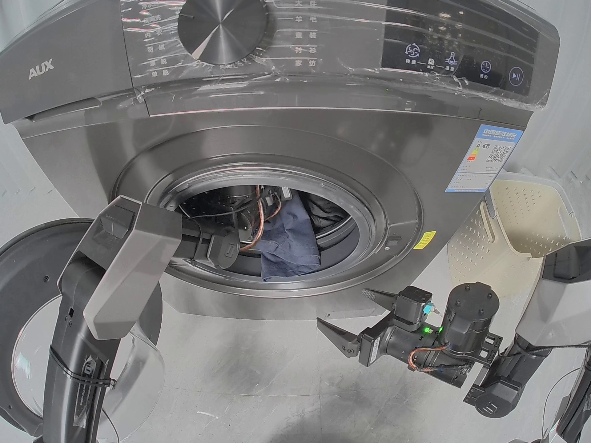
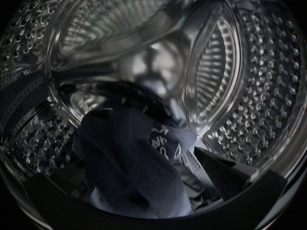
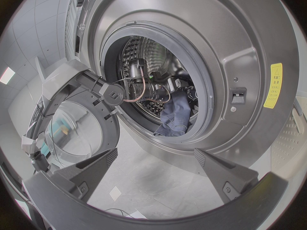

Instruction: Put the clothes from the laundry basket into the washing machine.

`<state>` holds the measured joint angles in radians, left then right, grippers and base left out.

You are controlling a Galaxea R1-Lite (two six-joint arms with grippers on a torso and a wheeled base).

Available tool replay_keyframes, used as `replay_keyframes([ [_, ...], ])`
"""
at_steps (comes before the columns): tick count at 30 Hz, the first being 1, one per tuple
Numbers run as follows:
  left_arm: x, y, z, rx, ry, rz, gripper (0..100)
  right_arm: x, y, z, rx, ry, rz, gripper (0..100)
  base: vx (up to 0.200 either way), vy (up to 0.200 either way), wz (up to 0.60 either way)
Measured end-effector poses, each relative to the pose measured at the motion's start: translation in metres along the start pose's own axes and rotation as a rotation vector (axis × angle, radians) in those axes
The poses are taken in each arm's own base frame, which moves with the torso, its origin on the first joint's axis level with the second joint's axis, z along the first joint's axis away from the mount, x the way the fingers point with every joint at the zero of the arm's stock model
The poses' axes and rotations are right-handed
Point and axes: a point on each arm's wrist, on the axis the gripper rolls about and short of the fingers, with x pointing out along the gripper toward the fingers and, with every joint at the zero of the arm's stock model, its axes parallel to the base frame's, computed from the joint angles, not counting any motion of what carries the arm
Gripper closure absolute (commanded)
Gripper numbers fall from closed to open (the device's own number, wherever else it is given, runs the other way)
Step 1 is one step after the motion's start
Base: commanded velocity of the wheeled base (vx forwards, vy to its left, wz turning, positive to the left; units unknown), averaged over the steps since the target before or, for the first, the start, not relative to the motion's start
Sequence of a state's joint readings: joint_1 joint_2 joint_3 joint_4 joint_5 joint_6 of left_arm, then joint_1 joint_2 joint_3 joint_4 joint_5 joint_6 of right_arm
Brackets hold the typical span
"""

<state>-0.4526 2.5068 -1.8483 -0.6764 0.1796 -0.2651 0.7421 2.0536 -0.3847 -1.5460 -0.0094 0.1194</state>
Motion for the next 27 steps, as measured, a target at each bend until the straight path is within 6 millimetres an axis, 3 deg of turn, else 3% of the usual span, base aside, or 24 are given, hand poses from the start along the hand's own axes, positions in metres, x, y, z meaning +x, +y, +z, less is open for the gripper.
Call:
replay_keyframes([
  [10,-0.036,-0.005,-0.022,0.059,0.204,-0.017,0,0.0,0.0,0.0,0.0,0.001,0.0,0,0.0,0.0,0.0],
  [16,-0.041,-0.005,-0.033,0.089,0.25,-0.026,0,0.0,0.002,0.0,0.0,0.001,0.005,0,0.0,0.0,0.0],
  [17,-0.04,-0.004,-0.035,0.093,0.253,-0.025,100,0.0,0.002,0.0,0.0,0.001,0.006,0,0.0,0.0,0.0],
  [27,-0.024,0.006,-0.052,0.102,0.26,-0.042,100,0.0,0.002,0.0,0.0,-0.002,0.006,0,0.0,0.0,0.0],
])
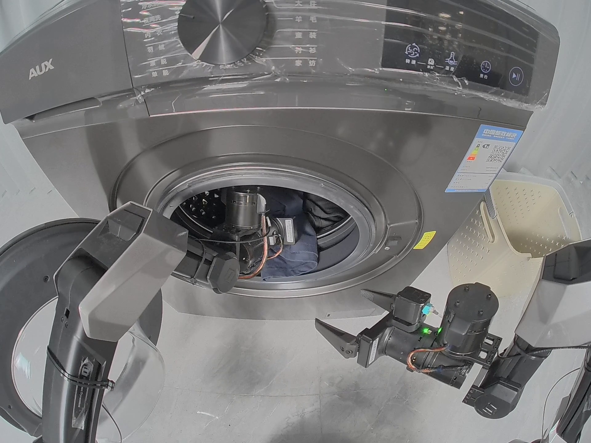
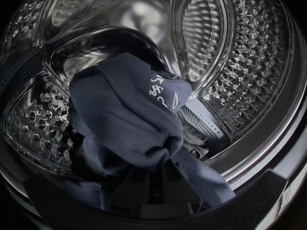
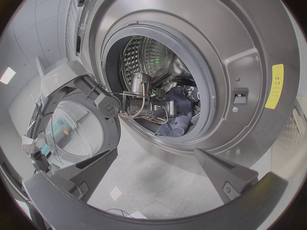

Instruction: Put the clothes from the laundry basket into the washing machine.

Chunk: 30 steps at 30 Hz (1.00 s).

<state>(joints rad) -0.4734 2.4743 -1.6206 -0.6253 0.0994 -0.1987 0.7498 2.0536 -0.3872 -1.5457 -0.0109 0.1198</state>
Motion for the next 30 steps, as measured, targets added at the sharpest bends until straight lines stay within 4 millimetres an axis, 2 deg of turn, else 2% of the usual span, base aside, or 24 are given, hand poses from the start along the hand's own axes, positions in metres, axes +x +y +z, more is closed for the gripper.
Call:
replay_keyframes([
  [5,0.007,-0.002,0.008,-0.011,-0.043,-0.002,100,0.001,0.0,0.001,0.0,-0.004,0.001,0,0.0,0.0,0.0],
  [11,0.016,0.0,0.049,-0.078,-0.216,0.026,100,0.001,0.0,0.001,0.0,-0.006,0.002,0,0.0,0.0,0.0],
  [15,0.019,0.011,0.069,-0.132,-0.326,0.056,100,0.001,0.001,0.001,0.0,-0.007,0.002,0,0.0,0.0,0.0],
  [22,0.022,0.019,0.074,-0.15,-0.396,0.07,100,0.001,0.001,0.001,0.0,-0.007,0.002,0,0.0,0.0,0.0],
  [23,0.022,0.02,0.073,-0.151,-0.396,0.072,0,0.001,0.001,0.001,0.0,-0.006,0.002,0,0.0,0.0,0.0],
  [30,0.023,0.009,0.068,-0.149,-0.383,0.053,0,0.001,0.001,0.001,0.001,-0.005,0.002,0,0.0,0.0,0.0],
])
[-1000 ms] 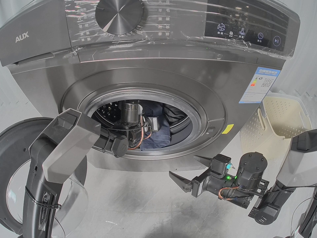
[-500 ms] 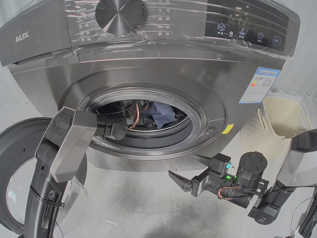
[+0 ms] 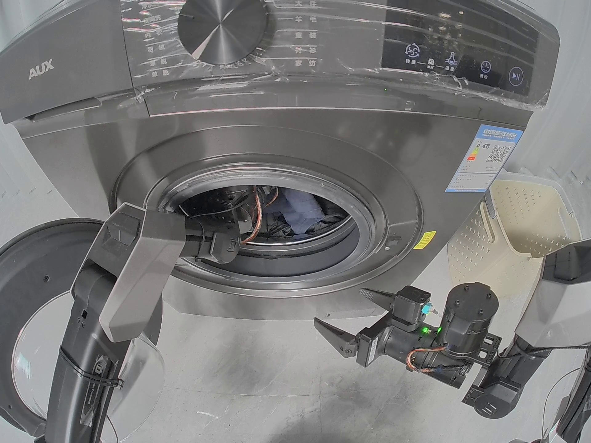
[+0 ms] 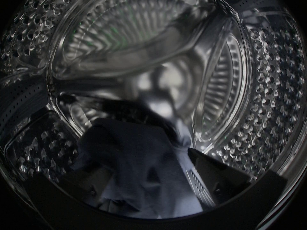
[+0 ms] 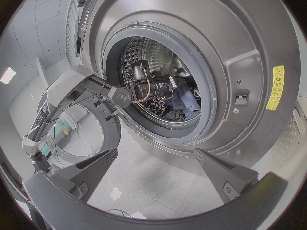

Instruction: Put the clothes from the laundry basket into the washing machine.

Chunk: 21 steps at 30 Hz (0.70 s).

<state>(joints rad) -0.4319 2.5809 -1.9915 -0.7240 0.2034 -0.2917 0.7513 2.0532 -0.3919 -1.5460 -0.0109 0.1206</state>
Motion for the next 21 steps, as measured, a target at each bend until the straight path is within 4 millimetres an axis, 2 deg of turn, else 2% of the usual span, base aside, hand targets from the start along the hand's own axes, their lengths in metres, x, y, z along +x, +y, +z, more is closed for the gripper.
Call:
replay_keyframes([
  [5,-0.01,-0.006,-0.018,0.039,0.075,-0.006,0,0.0,0.0,0.0,0.0,0.002,0.0,0,0.0,0.0,0.0],
  [10,-0.035,-0.01,-0.041,0.118,0.169,-0.035,0,-0.002,0.0,-0.001,0.001,0.007,0.0,0,0.0,0.0,0.0],
  [15,-0.071,-0.015,-0.055,0.192,0.253,-0.088,0,-0.006,0.002,-0.003,0.0,0.022,0.011,0,0.0,0.0,0.0],
  [21,-0.124,-0.027,-0.057,0.238,0.334,-0.173,0,-0.016,0.006,-0.005,-0.004,0.044,0.034,0,0.0,0.0,0.0],
])
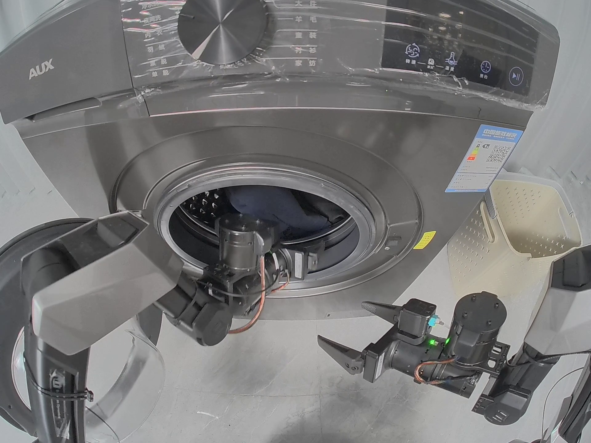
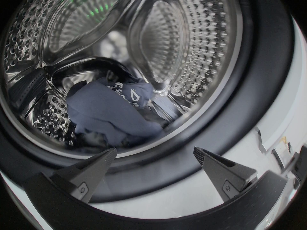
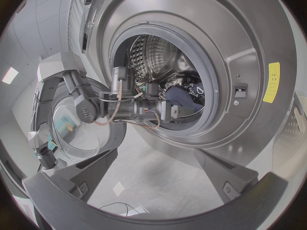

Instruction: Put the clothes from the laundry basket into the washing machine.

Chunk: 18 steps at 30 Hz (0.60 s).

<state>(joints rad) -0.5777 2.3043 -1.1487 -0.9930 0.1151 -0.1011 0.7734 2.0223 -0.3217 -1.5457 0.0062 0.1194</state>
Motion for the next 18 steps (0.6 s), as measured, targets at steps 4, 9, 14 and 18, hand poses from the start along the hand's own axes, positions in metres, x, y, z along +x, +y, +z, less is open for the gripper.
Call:
replay_keyframes([
  [4,-0.04,-0.013,-0.006,0.029,0.045,-0.056,0,-0.011,0.005,0.001,-0.003,0.007,0.017,0,0.0,0.0,0.0],
  [9,-0.096,-0.02,-0.008,0.054,0.074,-0.114,0,-0.027,0.009,0.007,0.002,-0.008,-0.011,0,-0.12,0.0,0.0],
  [14,-0.153,-0.017,-0.005,0.068,0.043,-0.155,0,-0.045,0.008,0.019,0.024,-0.053,-0.068,0,-0.2,0.0,0.0],
  [18,-0.195,-0.011,0.002,0.073,-0.012,-0.175,0,-0.063,0.004,0.029,0.038,-0.096,-0.11,0,-0.2,0.0,0.0],
])
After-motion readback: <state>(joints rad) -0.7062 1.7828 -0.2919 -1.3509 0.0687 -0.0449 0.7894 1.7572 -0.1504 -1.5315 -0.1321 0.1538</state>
